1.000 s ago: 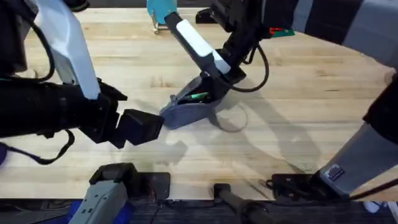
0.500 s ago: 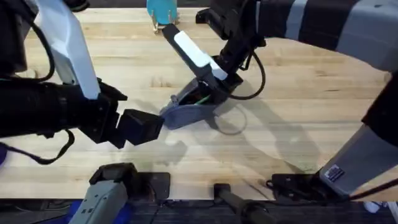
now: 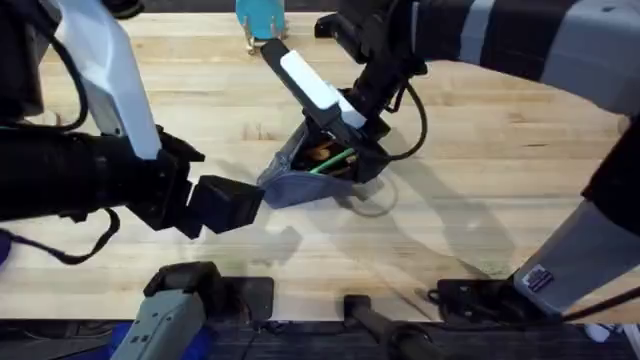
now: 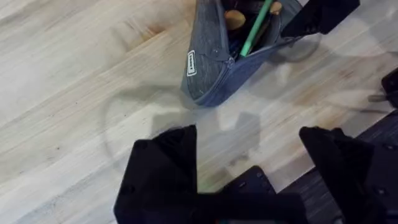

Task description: Unzip the bag, pick up the pens from the table one at a time and place them inside, then zip the bag closed.

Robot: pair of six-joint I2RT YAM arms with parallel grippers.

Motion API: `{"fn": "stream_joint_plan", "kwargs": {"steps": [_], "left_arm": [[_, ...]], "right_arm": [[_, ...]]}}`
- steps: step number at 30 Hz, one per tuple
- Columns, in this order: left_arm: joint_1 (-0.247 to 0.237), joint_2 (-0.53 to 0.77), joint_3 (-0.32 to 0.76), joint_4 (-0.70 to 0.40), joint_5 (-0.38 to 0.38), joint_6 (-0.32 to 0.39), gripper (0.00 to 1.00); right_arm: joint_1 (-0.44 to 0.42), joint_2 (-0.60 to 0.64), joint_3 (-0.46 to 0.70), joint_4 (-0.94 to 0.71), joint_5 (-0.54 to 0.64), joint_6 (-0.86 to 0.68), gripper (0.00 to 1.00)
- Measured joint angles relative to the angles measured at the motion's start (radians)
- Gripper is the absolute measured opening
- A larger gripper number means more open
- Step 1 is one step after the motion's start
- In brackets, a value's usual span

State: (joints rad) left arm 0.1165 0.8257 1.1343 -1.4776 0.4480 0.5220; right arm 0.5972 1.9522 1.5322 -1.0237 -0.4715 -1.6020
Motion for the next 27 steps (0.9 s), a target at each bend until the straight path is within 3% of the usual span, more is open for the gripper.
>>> {"fn": "stream_joint_plan", "kwargs": {"steps": [11, 19, 27], "left_arm": [[0.000, 0.000, 0.000, 0.000, 0.000, 0.000, 0.995], [0.000, 0.000, 0.000, 0.000, 0.000, 0.000, 0.995], [0.000, 0.000, 0.000, 0.001, -0.001, 0.000, 0.995]], "right_arm": [[0.000, -0.002, 0.029, -0.013, 0.000, 0.074, 0.997], [0.000, -0.068, 0.157, -0.082, 0.000, 0.304, 0.998], [0.000, -0.093, 0.295, -0.173, 0.000, 0.629, 0.998]]}}
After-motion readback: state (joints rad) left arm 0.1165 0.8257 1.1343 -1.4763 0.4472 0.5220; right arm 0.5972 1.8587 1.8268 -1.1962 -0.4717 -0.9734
